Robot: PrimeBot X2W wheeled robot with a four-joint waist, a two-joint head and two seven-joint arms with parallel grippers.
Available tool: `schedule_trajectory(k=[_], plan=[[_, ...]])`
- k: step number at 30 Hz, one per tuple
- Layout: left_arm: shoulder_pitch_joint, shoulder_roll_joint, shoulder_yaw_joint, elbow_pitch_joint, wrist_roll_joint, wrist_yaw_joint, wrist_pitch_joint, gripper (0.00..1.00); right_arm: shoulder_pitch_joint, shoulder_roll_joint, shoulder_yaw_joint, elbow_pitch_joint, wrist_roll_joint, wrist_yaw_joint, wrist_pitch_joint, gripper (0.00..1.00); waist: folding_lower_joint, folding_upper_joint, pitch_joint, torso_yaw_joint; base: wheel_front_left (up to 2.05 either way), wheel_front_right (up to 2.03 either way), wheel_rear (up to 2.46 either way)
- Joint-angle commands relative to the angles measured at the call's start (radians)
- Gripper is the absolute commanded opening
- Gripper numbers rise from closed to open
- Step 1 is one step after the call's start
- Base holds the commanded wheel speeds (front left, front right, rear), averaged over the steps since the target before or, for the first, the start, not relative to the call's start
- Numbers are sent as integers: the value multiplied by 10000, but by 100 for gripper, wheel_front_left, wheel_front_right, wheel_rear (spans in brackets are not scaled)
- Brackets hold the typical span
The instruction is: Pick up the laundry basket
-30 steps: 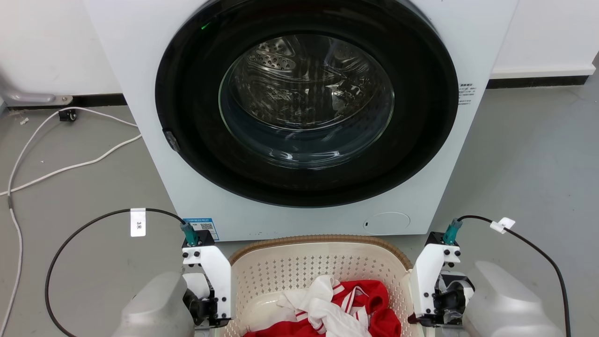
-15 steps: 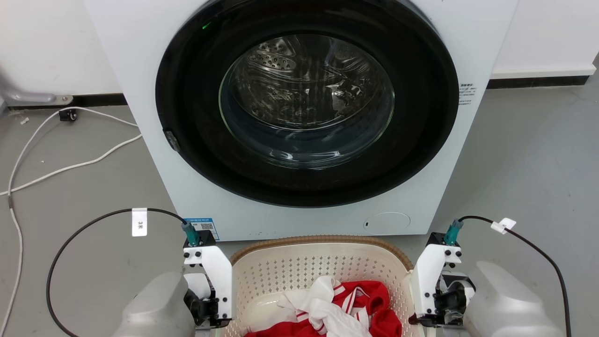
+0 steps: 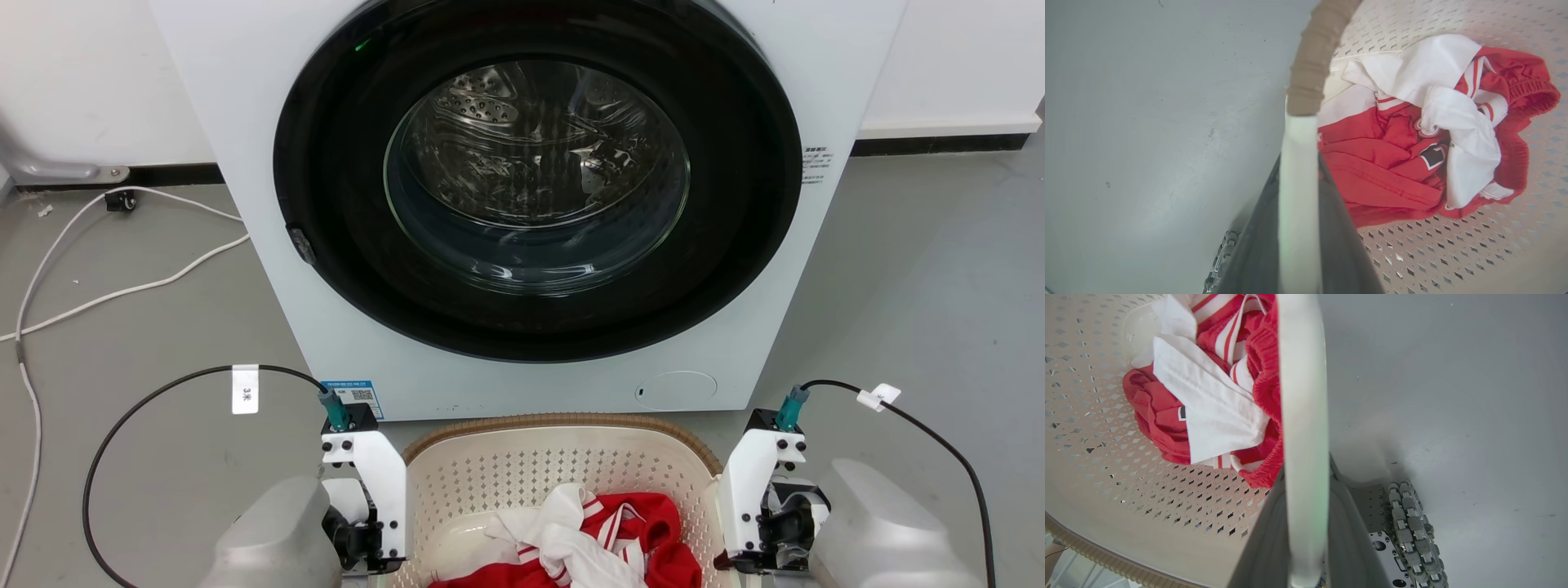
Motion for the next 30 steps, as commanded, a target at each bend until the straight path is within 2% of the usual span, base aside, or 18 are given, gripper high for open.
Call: schedule_trajectory(k=[1, 30], plan=[[-114, -157, -26, -83, -92, -77, -17, 0, 44, 167, -53, -73, 69, 53, 29, 0, 0, -1, 1, 1, 0, 0, 0], [-48, -199, -532, 24, -529, -78, -181, 0, 231, 168, -232, -73, -57, 53, 128, 0, 0, -1, -54, 49, 0, 0, 0]])
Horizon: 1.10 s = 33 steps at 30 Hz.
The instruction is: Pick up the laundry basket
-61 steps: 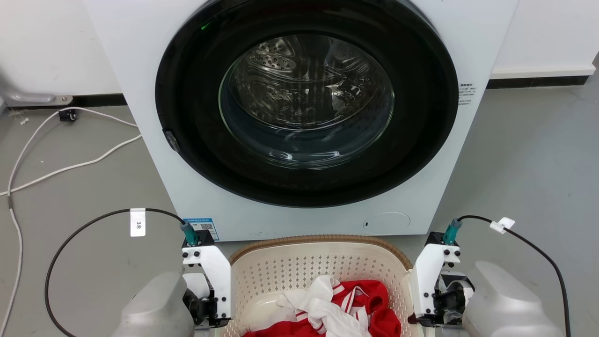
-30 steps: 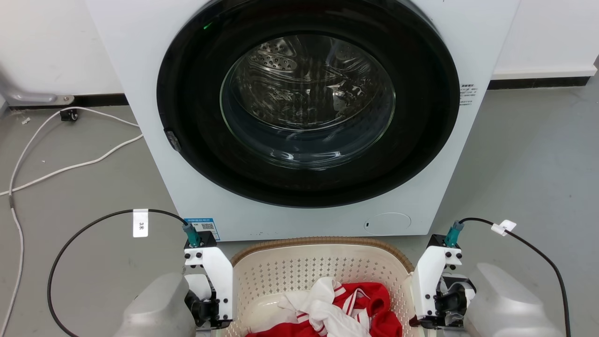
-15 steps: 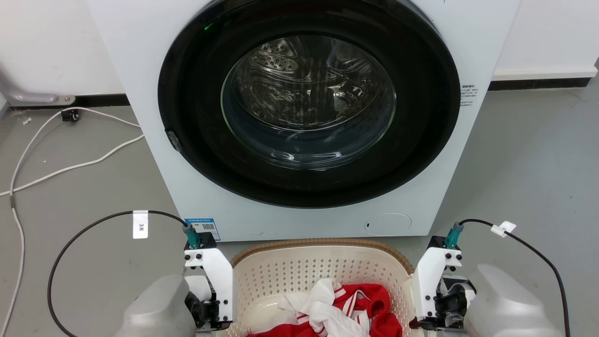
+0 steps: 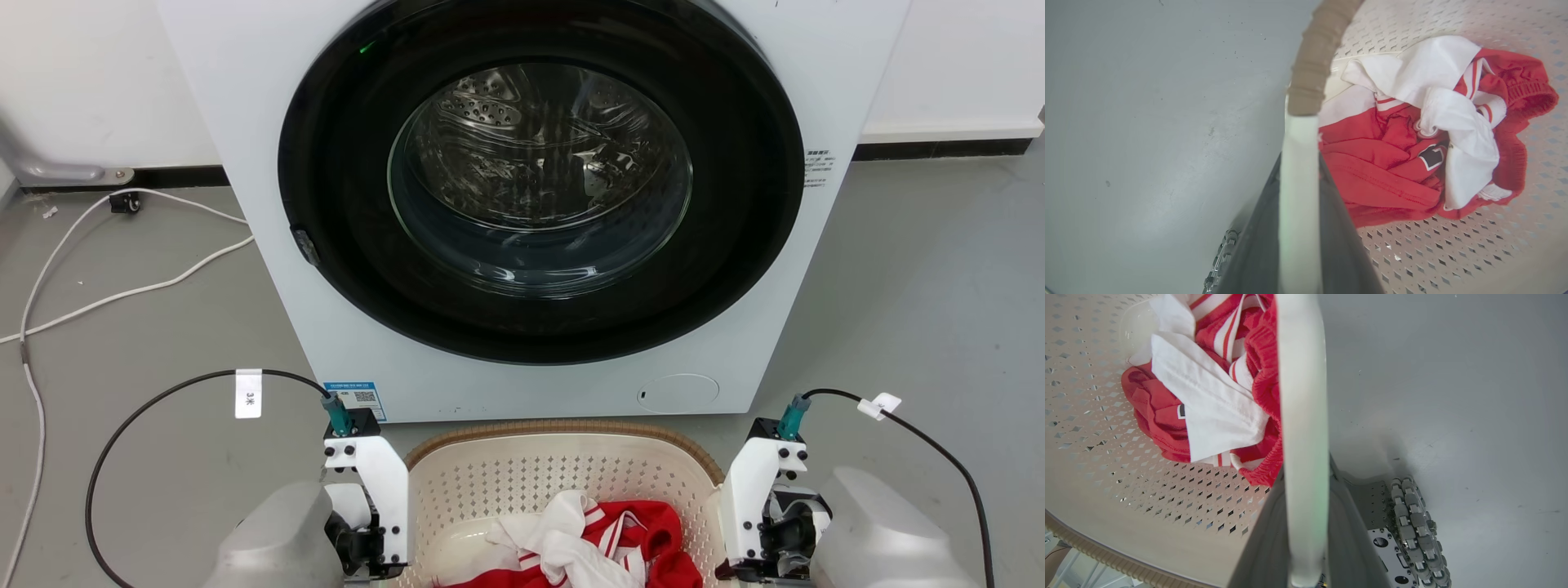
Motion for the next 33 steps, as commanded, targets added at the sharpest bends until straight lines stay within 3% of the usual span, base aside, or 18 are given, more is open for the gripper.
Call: schedule_trajectory(k=[1, 33], plan=[[-50, -187, -33, -79, -97, -76, -48, 0, 78, 168, -52, -73, 38, 53, 46, 0, -1, -1, -1, 1, 0, 0, 0], [-144, -159, -409, -95, -487, -78, -78, 0, 34, 174, -106, -75, 70, 54, 93, 0, -1, -1, 64, -7, 0, 0, 0]])
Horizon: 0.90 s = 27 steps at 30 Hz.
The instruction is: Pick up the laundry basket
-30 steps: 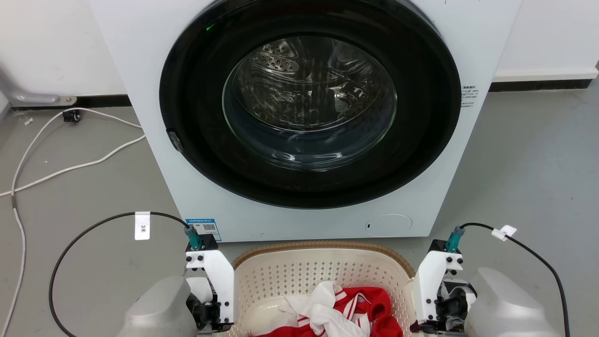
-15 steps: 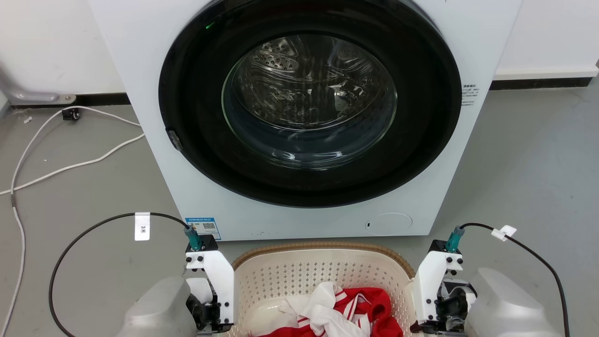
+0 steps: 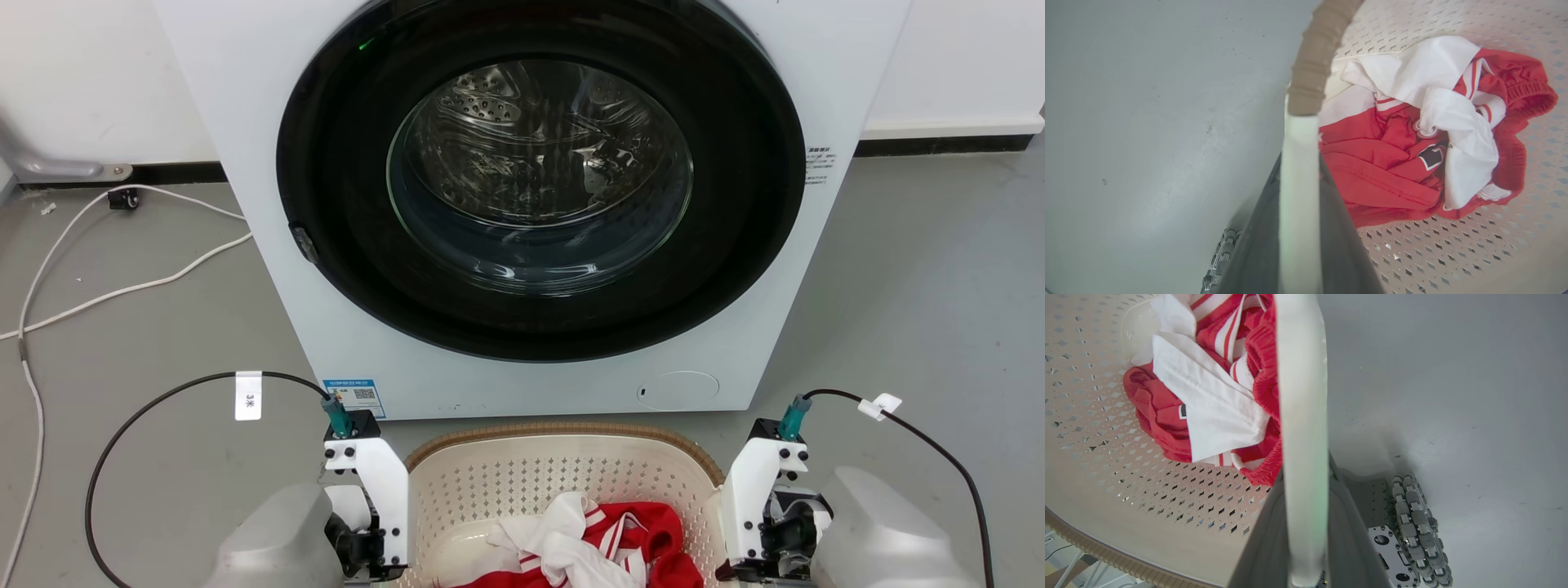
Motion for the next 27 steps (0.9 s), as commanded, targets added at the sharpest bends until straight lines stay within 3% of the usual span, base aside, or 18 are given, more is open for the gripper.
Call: schedule_trajectory(k=[1, 27], plan=[[-135, -188, -18, -99, -52, -78, -34, 0, 33, 180, -58, -77, 59, 54, 13, 0, 0, 0, 0, -1, 0, 0, 0], [-109, -213, -268, -111, -374, -88, -95, 0, 112, 188, -250, -79, -70, 54, 66, 0, 0, 0, 9, 26, 0, 0, 0]])
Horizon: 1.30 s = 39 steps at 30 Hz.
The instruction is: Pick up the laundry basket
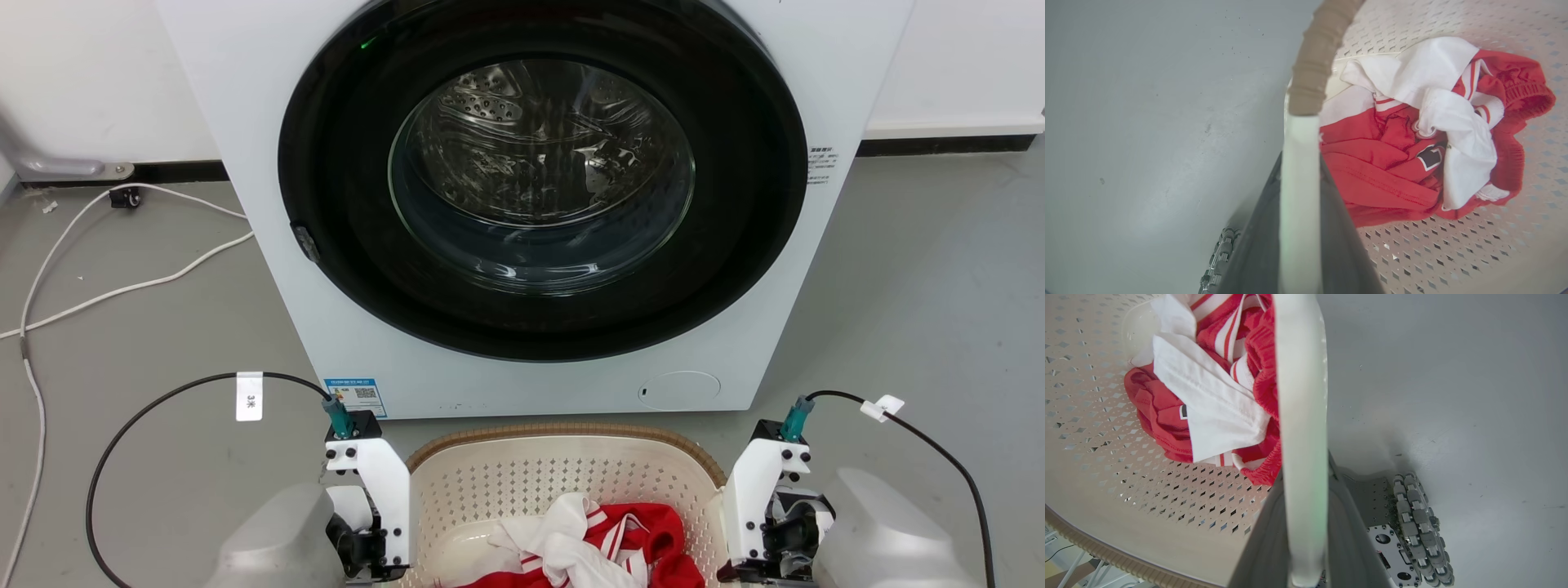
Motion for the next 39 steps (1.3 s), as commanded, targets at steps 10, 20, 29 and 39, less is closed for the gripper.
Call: schedule_trajectory(k=[10, 20, 29, 39], plan=[[-72, -195, -120, -143, -193, -99, -76, 0, 116, 198, -100, -81, 15, 54, 31, 0, 0, -1, -25, 12, 0, 0, 0], [-105, -196, -231, -129, -267, -99, -91, 0, 100, 200, -110, -81, 48, 54, 38, 0, 0, -1, -10, 15, 0, 0, 0], [-83, -182, -332, -122, -358, -100, -87, 0, 103, 200, -139, -81, 74, 54, 26, 0, 0, -1, -25, 19, 0, 0, 0], [-81, -167, -449, -123, -450, -100, -62, 0, 97, 201, -132, -82, -8, 54, 77, 0, 0, -1, -37, 23, 0, 0, 0]])
